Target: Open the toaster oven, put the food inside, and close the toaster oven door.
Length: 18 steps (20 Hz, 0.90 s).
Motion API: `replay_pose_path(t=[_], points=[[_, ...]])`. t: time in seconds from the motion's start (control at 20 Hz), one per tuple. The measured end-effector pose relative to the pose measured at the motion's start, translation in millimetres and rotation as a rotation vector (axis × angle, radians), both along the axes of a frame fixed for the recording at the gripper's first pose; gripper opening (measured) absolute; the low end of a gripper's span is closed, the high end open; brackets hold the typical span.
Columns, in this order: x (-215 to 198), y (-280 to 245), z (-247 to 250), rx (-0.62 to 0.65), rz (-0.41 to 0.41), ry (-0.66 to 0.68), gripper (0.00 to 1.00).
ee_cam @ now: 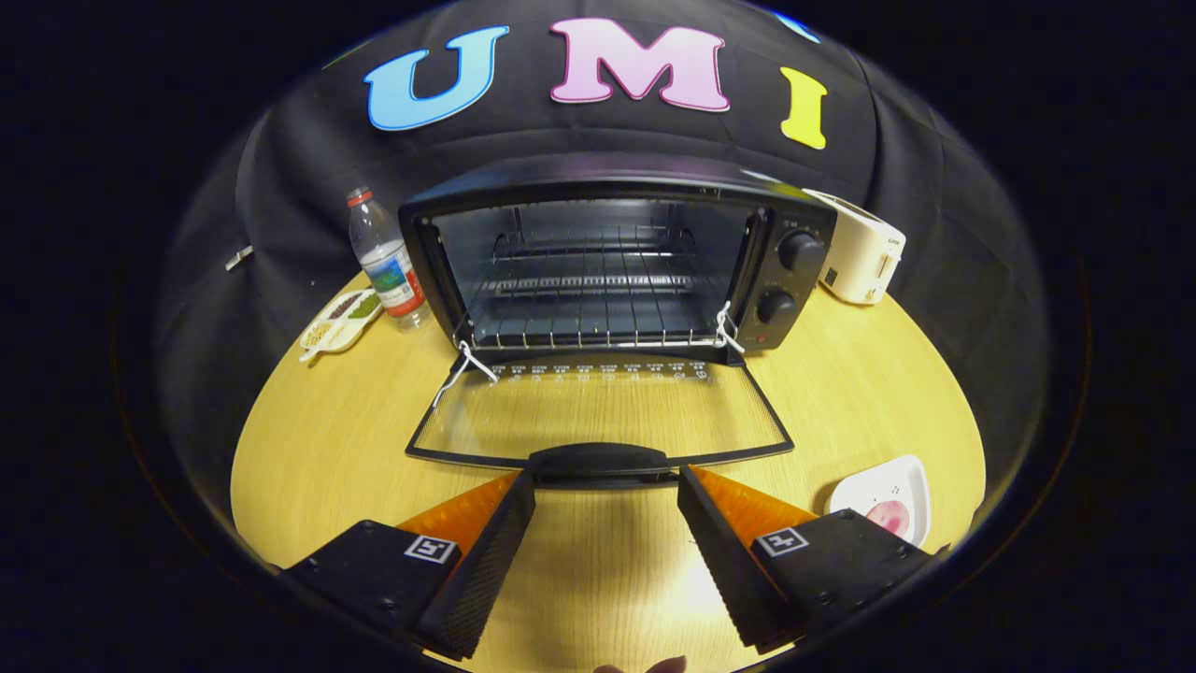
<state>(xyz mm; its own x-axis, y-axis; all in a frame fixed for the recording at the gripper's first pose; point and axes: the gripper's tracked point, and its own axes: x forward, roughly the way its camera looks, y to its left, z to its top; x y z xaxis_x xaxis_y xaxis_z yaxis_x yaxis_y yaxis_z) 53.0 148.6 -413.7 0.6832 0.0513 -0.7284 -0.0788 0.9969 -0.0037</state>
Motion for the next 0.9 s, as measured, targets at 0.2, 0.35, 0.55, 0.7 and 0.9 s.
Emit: replay_pose_path(t=[0.2, 0.35, 0.55, 0.7, 0.9], points=[[-11, -6, 7, 0.038, -0.011, 0.010, 1.00], [-18, -22, 38, 0.052, -0.021, -0.005, 1.00], [-40, -68, 71, 0.093, -0.019, 0.077, 1.00], [-57, -129, 83, 0.053, 0.008, 0.192, 1.00], [-64, -207, 73, 0.074, -0.019, 0.332, 0.99]])
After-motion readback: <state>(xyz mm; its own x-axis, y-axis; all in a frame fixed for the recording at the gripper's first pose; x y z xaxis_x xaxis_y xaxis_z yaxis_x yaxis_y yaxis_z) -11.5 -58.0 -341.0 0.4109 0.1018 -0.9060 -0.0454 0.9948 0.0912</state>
